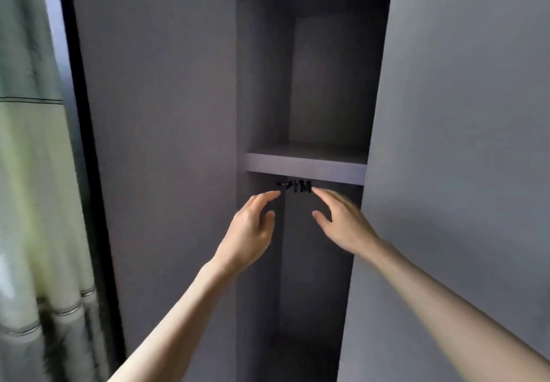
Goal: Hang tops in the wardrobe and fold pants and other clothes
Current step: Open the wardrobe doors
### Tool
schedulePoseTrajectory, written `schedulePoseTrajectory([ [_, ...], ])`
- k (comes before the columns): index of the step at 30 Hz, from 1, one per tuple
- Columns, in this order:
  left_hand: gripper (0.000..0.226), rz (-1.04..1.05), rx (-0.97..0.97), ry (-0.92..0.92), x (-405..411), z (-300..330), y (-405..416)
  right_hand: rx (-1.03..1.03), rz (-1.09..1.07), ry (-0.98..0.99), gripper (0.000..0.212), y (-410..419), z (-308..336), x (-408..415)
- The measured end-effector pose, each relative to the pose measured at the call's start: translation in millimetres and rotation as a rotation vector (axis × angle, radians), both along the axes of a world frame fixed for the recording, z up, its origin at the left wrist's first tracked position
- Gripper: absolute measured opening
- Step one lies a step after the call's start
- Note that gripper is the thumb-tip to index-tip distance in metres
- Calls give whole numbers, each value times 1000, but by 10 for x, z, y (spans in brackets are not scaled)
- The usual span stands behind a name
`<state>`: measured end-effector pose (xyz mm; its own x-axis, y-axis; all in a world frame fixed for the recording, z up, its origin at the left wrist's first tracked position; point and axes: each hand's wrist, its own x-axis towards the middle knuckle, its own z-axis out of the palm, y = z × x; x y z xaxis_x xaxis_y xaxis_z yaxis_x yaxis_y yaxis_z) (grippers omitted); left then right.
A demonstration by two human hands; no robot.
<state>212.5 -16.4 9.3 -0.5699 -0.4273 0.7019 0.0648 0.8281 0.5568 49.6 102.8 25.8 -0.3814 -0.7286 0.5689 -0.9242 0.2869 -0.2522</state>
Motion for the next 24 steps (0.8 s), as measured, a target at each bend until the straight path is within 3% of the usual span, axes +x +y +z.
schedulePoseTrajectory([
  [5, 40, -131, 80, -53, -984, -100, 261, 38, -228, 143, 53, 620, 1, -748],
  [9, 44, -229, 116, -128, -1598, -146, 434, 208, -406, 191, 58, 981, -43, -1163],
  [18, 51, -551, 487, -93, -2554, 64, 331, 269, -655, 301, 73, 949, -78, -1727],
  [21, 41, -744, 452, -40, -2704, 201, 280, 303, -704, 316, 78, 885, -166, -1808],
  [24, 39, -799, 462, -44, -2802, 274, 154, 283, -708, 289, 75, 833, -192, -1788],
])
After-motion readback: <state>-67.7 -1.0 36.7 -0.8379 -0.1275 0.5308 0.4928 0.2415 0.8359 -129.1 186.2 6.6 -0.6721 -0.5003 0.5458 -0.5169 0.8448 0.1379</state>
